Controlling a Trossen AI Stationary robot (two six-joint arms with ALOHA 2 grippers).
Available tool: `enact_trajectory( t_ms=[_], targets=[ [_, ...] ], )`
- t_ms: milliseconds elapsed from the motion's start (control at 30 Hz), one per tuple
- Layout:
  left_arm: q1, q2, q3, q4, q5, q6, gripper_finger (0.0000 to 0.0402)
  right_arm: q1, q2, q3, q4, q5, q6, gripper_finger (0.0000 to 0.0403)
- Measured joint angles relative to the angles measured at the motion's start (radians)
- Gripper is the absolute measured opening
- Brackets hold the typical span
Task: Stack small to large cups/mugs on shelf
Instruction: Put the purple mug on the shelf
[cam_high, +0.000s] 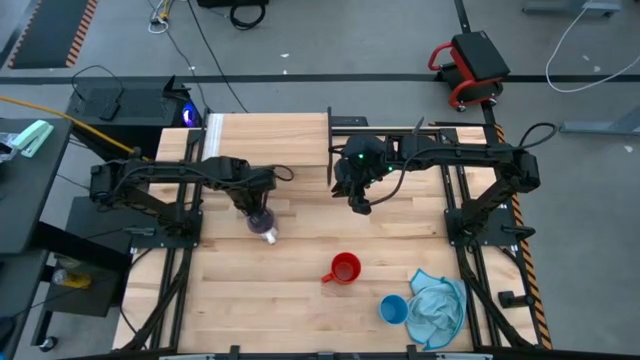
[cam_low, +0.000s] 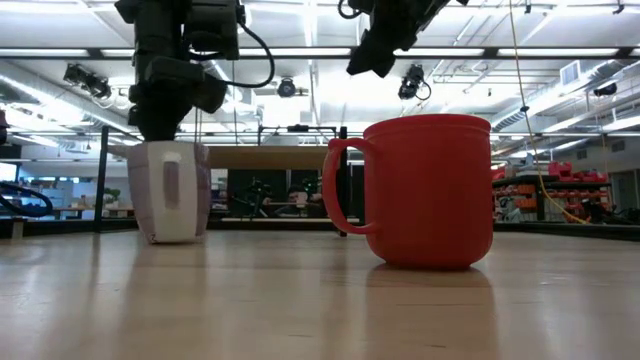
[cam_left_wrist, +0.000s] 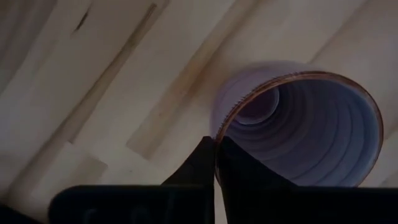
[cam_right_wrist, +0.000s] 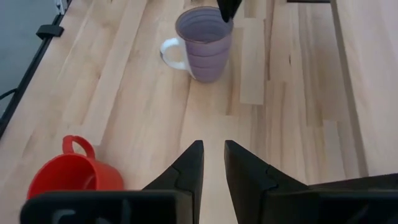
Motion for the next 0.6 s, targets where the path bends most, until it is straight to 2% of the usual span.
enact_trajectory(
  t_ms=[300,600],
  targets=[
    [-0.038,0.096,0.116,-0.227,-0.042,0.161,0.001,-0.044,0.0,0.0,0.009,0.0,-0.011,0.0073],
    [-0.042,0.174,0.181,-0.207,-0.068,0.217,0.0012,-0.05,0.0,0.0,0.001,0.0,-0.009,0.0073]
  ],
)
